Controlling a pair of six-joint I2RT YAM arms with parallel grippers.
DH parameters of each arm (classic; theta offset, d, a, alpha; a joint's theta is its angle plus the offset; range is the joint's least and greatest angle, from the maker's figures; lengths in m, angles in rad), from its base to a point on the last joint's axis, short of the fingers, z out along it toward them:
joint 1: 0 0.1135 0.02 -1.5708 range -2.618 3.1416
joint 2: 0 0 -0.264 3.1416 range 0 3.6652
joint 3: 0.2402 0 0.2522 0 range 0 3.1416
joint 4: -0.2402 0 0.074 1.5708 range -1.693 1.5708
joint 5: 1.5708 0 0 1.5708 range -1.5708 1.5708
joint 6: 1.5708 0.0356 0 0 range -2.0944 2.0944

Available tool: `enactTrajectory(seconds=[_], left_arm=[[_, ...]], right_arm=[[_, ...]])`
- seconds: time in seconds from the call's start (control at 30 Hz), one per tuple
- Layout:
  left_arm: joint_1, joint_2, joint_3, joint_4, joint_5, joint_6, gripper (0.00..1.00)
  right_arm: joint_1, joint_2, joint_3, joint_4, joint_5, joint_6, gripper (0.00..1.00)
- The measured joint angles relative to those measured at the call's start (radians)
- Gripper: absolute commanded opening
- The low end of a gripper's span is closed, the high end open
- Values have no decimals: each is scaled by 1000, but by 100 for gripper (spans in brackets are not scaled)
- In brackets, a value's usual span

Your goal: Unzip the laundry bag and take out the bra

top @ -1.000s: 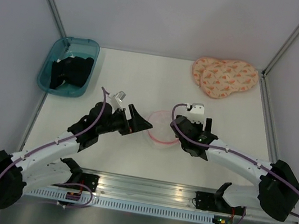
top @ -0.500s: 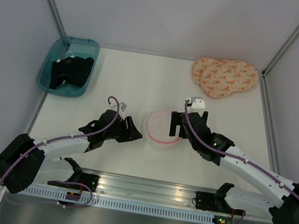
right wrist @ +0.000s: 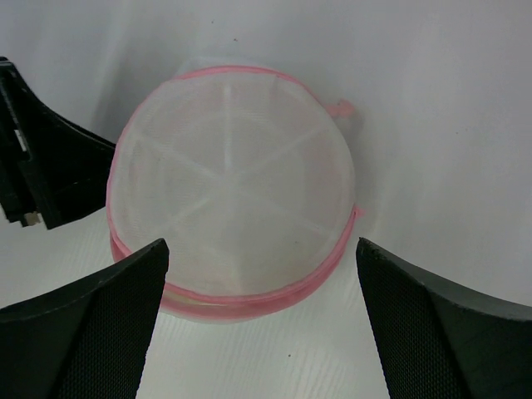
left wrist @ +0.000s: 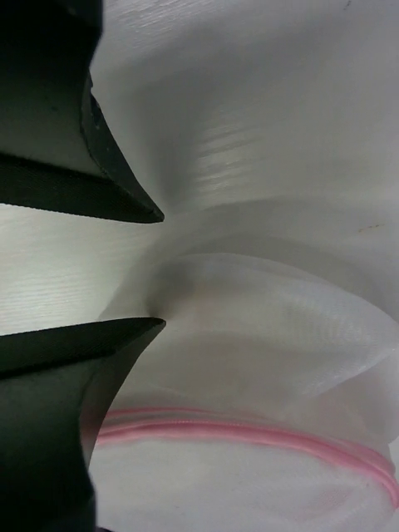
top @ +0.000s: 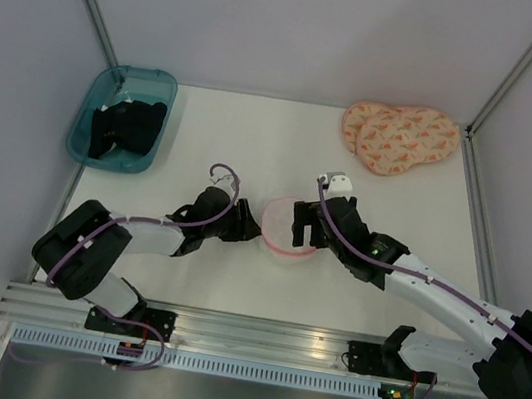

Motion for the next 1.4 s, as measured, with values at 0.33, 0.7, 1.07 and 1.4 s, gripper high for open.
enactTrajectory(seconds=[0.33, 0.7, 1.07, 1.4], left_arm=[[10, 100, 29, 108, 15, 18, 2], [10, -60, -39, 149, 61, -39, 2], [10, -210, -80, 123, 71, -61, 2], [10, -238, -167, 92, 34, -61, 2]], right_arm=[[58, 92, 112, -6, 18, -8, 98], [188, 335, 311, -87, 185, 35, 98], [186, 406, 358, -279, 438, 209, 98], [59, 166, 209, -580, 634, 463, 98]])
